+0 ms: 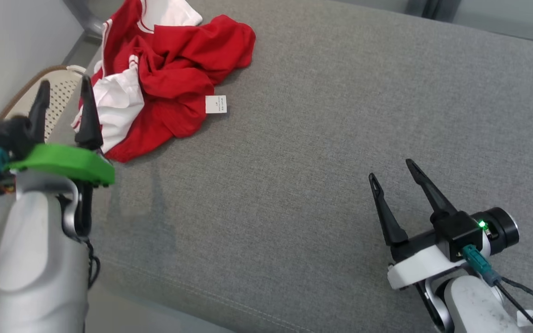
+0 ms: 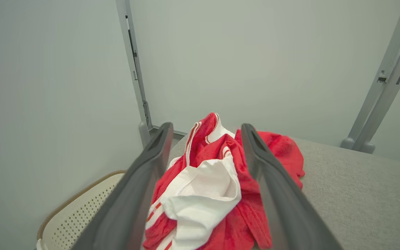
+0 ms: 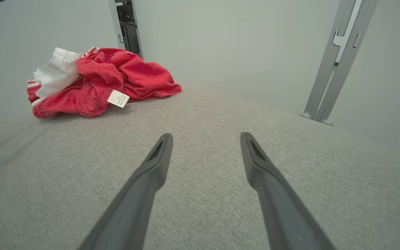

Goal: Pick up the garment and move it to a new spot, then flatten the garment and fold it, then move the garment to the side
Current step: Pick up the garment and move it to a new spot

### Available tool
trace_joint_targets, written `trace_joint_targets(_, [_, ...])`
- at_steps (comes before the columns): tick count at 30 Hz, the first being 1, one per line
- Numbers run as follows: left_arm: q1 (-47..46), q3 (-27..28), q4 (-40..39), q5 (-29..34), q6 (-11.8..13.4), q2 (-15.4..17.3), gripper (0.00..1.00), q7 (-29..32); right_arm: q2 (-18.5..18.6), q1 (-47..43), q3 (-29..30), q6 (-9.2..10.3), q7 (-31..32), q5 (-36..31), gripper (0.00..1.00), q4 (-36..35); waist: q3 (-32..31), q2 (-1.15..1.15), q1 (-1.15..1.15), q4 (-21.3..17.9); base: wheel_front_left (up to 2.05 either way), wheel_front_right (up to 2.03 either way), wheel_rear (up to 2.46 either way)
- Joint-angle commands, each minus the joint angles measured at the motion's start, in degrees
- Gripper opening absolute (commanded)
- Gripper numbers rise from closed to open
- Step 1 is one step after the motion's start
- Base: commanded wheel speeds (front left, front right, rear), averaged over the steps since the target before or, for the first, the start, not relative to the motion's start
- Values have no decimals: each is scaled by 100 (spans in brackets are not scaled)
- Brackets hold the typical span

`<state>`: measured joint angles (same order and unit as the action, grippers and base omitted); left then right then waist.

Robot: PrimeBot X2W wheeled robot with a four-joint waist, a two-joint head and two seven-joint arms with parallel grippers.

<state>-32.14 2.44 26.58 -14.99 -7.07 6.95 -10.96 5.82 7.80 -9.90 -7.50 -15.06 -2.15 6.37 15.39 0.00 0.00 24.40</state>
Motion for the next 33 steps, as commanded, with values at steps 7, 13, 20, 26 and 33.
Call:
trace_joint_targets(7, [-1513, -394, 990, -957, -41, 622, 100, 1113, 279, 442, -76, 2, -18, -162, 100, -154, 1008, 0, 0, -416, 0, 0, 0])
trace_joint_targets(13, [-2129, -818, 1590, -2044, -40, 1123, 100, 2016, 367, 689, -134, 2, -18, -215, 100, -242, 1429, 0, 0, -682, 0, 0, 0])
trace_joint_targets(20, [-2450, -1188, 2009, -2888, -41, 1436, 100, 2329, 453, 891, -92, 2, -18, -258, 100, -333, 1818, 0, 0, -853, 0, 0, 0])
trace_joint_targets(26, [-2533, -1557, 2377, -3235, -42, 1550, 100, 2342, 458, 986, -83, 4, -4, -278, 100, -332, 1997, 0, 0, -942, 0, 0, 0])
trace_joint_targets(33, [-2624, -1908, 2591, -3345, -42, 1645, 0, 1694, 439, 1025, -13, 6, 2, -298, 100, -285, 2031, 0, 0, -951, 0, 0, 0])
